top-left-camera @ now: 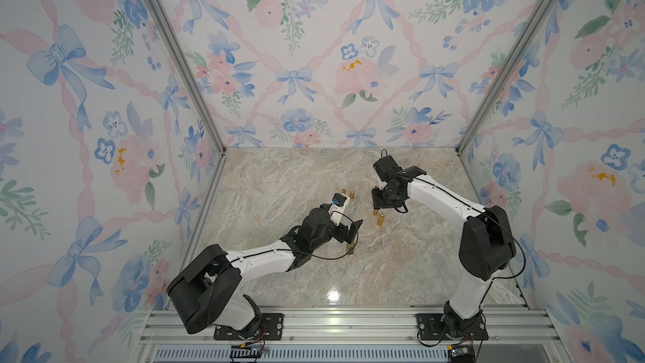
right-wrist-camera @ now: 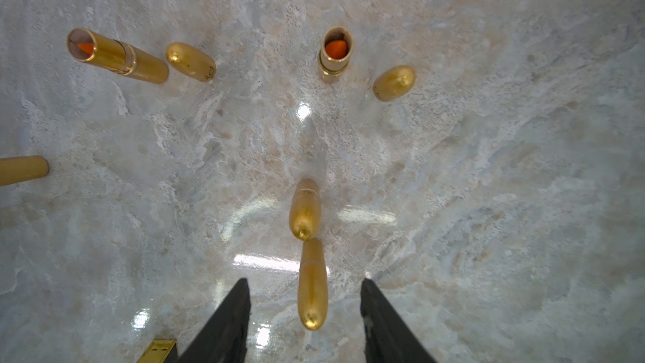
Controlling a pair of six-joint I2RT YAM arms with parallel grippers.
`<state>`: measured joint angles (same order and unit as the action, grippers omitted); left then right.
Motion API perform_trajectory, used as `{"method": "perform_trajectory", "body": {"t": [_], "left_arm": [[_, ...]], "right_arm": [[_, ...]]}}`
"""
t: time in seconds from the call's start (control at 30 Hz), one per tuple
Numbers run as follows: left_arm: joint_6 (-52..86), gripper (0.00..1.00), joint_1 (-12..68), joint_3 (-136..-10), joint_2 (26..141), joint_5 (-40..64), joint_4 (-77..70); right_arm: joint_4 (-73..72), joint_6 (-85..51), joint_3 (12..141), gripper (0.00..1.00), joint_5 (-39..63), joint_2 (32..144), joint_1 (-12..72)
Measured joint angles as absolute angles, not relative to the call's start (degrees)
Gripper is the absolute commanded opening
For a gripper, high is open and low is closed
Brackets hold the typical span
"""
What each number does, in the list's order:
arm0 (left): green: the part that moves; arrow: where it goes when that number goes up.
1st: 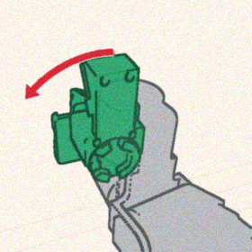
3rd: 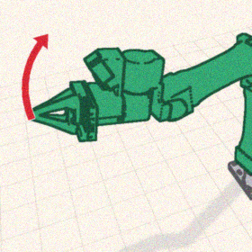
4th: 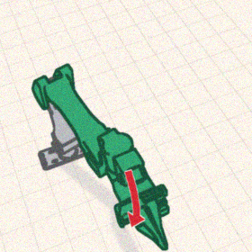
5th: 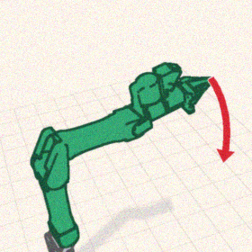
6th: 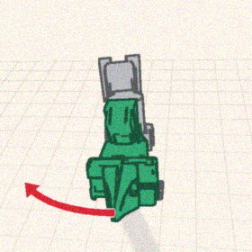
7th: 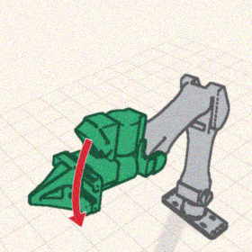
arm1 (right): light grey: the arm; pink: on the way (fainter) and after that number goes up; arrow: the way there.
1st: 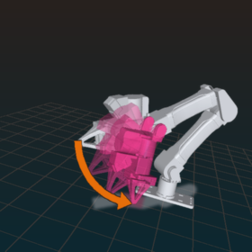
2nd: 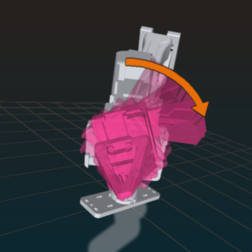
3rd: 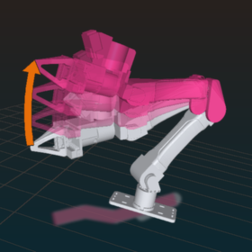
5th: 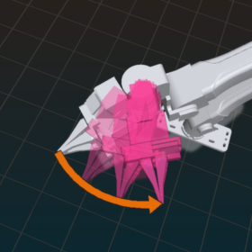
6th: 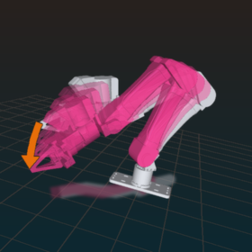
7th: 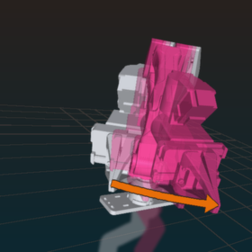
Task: Open the lipstick cap
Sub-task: Pick up the lipstick at the center of the board.
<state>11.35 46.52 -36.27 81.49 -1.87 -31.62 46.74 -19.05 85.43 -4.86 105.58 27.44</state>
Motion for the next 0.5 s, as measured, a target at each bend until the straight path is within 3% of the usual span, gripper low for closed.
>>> {"method": "perform_trajectory", "body": {"t": [0.5], "left_arm": [[11.1, 0.98, 46.5, -36.3, 81.5, -1.6, -31.6]], "right_arm": [[46.2, -16.9, 88.8, 0.39, -4.7, 113.9, 27.0]]}}
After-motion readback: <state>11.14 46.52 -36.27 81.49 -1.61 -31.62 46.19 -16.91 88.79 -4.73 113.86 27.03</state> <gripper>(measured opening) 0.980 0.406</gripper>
